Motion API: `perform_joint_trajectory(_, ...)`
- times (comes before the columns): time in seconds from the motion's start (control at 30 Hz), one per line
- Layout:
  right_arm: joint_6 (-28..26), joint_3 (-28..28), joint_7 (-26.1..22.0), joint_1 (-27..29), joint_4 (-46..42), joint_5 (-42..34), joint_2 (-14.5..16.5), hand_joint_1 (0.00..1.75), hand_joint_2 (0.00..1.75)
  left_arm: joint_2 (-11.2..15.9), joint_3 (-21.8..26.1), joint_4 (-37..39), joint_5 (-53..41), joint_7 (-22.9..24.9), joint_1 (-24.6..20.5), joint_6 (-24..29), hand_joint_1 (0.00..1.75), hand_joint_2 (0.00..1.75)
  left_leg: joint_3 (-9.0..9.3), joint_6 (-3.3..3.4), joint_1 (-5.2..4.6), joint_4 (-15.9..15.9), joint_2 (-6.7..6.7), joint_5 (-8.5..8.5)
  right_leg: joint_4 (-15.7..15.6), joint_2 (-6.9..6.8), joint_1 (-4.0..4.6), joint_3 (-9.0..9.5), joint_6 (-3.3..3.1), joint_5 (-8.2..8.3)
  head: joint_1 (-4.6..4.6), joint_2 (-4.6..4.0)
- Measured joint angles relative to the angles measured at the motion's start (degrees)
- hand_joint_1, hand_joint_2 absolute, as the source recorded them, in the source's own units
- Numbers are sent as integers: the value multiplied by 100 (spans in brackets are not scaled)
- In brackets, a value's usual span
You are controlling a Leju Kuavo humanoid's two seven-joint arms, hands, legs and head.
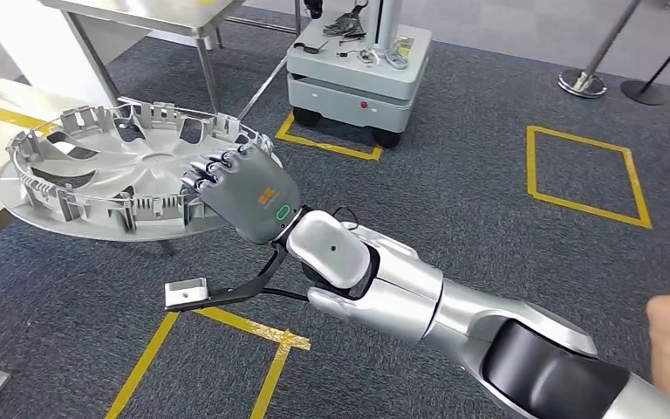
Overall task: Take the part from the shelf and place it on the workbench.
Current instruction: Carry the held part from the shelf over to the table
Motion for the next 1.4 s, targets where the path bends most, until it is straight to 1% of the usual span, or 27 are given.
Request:
perform_joint_trajectory(0.03, -24, 0, 19, 18, 2, 4, -5, 162, 175, 19, 0, 0, -1, -4, 21, 0, 0, 0, -2, 1, -5, 2, -95, 5, 43, 15, 2, -47, -20, 65, 0, 0)
perform_joint_trajectory(0.07, -51, 0, 38, 30, 5, 9, -9, 162, 175, 39, 0, -1, -3, -6, 41, 0, 0, 0, -2, -2, -8, 4, -187, 10, -141, 41, 4, 18, -49, 229, 1, 0)
perform_joint_trajectory(0.1, -83, 0, 57, 36, 9, 14, -11, 162, 175, 58, 0, -1, -6, -6, 59, 0, 0, 0, -2, -11, -9, 6, -282, 17, -515, 109, 8, 180, -88, 456, 0, 0)
perform_joint_trajectory(0.17, -166, 0, 91, 38, 15, 28, -12, 162, 175, 81, 0, -1, -10, -3, 82, 0, 0, 0, -22, -50, -2, 10, -446, 40, -1279, 384, 10, 514, -162, 764, -5, 0)
perform_joint_trajectory(0.23, -239, 0, 113, 49, 19, 49, -11, 162, 175, 98, 0, 0, -10, 2, 111, 0, 0, 0, -63, -122, 29, -4, -577, 74, -1582, 514, 26, 637, -183, 821, 3, 0)
perform_joint_trajectory(0.3, -270, -1, 133, 79, 20, 64, 3, 162, 175, 126, 0, 1, -10, 4, 171, 0, 0, 0, -97, -201, 51, -35, -648, 105, -1643, 375, 30, 677, -195, 856, 15, 0)
perform_joint_trajectory(0.37, -296, -3, 170, 127, 22, 81, 27, 162, 175, 154, 0, 5, -5, 18, 225, 0, 0, 0, -182, -254, 21, 102, -369, -6, -1740, 222, 3, 741, -246, 908, -12, 0)
perform_joint_trajectory(0.43, -341, -7, 217, 173, 32, 108, 38, 162, 175, 173, 0, 9, -6, 79, 230, 0, 0, 0, -440, -297, 2, 672, 28, -340, -1788, 46, -5, 766, -288, 928, -42, 0)
perform_joint_trajectory(0.5, -370, -10, 239, 218, 49, 130, 36, 162, 175, 190, 0, 9, -30, 153, 220, 0, 0, 0, -721, -345, 21, 1321, 155, -602, -1784, -140, -3, 765, -298, 917, -46, 0)
perform_joint_trajectory(0.53, -372, -11, 238, 242, 55, 134, 36, 162, 175, 201, -1, 8, -47, 176, 219, 0, 0, 0, -749, -367, 33, 1422, 179, -598, -1778, -225, -5, 765, -295, 909, -45, 0)
perform_joint_trajectory(0.57, -370, -13, 235, 263, 58, 137, 36, 162, 175, 215, -1, 6, -59, 184, 216, 0, 0, 0, -668, -384, 42, 1312, 210, -498, -1768, -302, -10, 765, -283, 898, -46, 0)
perform_joint_trajectory(0.63, -366, -28, 220, 292, 58, 145, 36, 162, 175, 239, -1, -4, -54, 159, 179, 0, 0, 0, -271, -397, 40, 615, 389, -204, -1720, -447, -18, 762, -236, 856, -49, 0)
perform_joint_trajectory(0.7, -368, -68, 204, 303, 55, 162, 34, 162, 175, 239, -1, -15, -25, 116, 98, 0, 0, 0, 15, -322, 14, 78, 537, -54, -1652, -578, 14, 747, -168, 803, -43, 0)
perform_joint_trajectory(0.73, -372, -87, 199, 307, 53, 170, 33, 162, 175, 235, -1, -19, -14, 104, 58, 0, 0, 0, 41, -269, -1, 8, 550, -62, -1636, -635, 36, 745, -138, 789, -34, 0)
perform_joint_trajectory(0.8, -378, -108, 190, 313, 48, 180, 34, 162, 175, 233, -2, -21, -10, 77, 15, 0, 0, 0, 22, -175, -3, 15, 408, -39, -1633, -733, 47, 758, -88, 770, -15, 0)
perform_joint_trajectory(0.87, -378, -114, 153, 314, 47, 187, 41, 162, 175, 224, -2, -23, -24, -13, -7, 0, 0, 0, 14, -108, 18, 4, 285, -17, -1486, -547, 11, 712, -25, 642, -8, 0)
perform_joint_trajectory(0.93, -378, -122, 119, 318, 48, 190, 42, 162, 175, 202, -6, -24, -50, -120, -67, 0, 0, 0, -2, -55, 36, -4, 159, 7, -903, -174, -20, 449, 23, 320, 2, 0)
perform_joint_trajectory(0.97, -378, -126, 110, 322, 50, 188, 40, 162, 175, 189, -14, -25, -67, -147, -105, 0, 0, 0, -15, -36, 34, -3, 87, 15, -507, -65, -21, 258, 30, 149, 5, 0)
perform_joint_trajectory(1.0, -376, -128, 106, 328, 51, 183, 38, 162, 175, 178, -25, -25, -90, -145, -134, 0, 0, 0, -25, -27, 31, -1, 8, 23, -176, -17, -19, 88, 28, 42, 7, 0)
perform_joint_trajectory(1.03, -372, -129, 102, 331, 54, 174, 38, 162, 175, 172, -37, -25, -109, -110, -149, 0, 0, 0, -31, -25, 26, 1, -77, 30, -14, 2, -17, -4, 17, 39, 8, 0)
perform_joint_trajectory(1.07, -365, -132, 98, 332, 56, 159, 40, 162, 175, 169, -45, -26, -124, -57, -151, 0, 0, 0, -33, -30, 24, 4, -161, 36, -77, 18, -14, 10, -6, 144, 8, 0)
perform_joint_trajectory(1.1, -357, -138, 96, 329, 61, 140, 48, 162, 175, 171, -50, -26, -133, -3, -143, 0, 0, 0, -33, -39, 23, 6, -247, 44, -355, 60, -11, 130, -38, 340, 9, 0)
perform_joint_trajectory(1.17, -335, -157, 75, 308, 78, 90, 67, 162, 175, 173, -50, -26, -112, 48, -123, 0, 0, 0, -51, -75, 25, 11, -403, 68, -1150, 336, -15, 483, -122, 705, -2, 0)
perform_joint_trajectory(1.23, -301, -167, 15, 279, 96, 3, 76, 162, 175, 180, -48, -28, -33, 15, -109, 0, 0, 0, -99, -143, 56, 2, -543, 108, -1573, 554, -7, 662, -159, 815, -1, 0)
perform_joint_trajectory(1.3, -241, -168, -46, 263, 104, -104, 80, 162, 175, 187, -42, -30, 83, -30, -66, 0, 0, 0, -139, -233, 89, -39, -686, 159, -1632, 469, 2, 690, -163, 827, 10, 0)
perform_joint_trajectory(1.33, -211, -168, -60, 263, 107, -151, 84, 162, 175, 184, -38, -28, 130, -47, -31, 0, 0, 0, -160, -263, 82, -39, -639, 164, -1673, 385, -8, 718, -177, 850, 7, 0)
perform_joint_trajectory(1.4, -181, -175, -63, 267, 108, -220, 84, 162, 175, 173, -31, -24, 179, -65, 21, 0, 0, 0, -286, -295, 41, 183, -295, 10, -1759, 205, -40, 773, -222, 904, -30, 0)
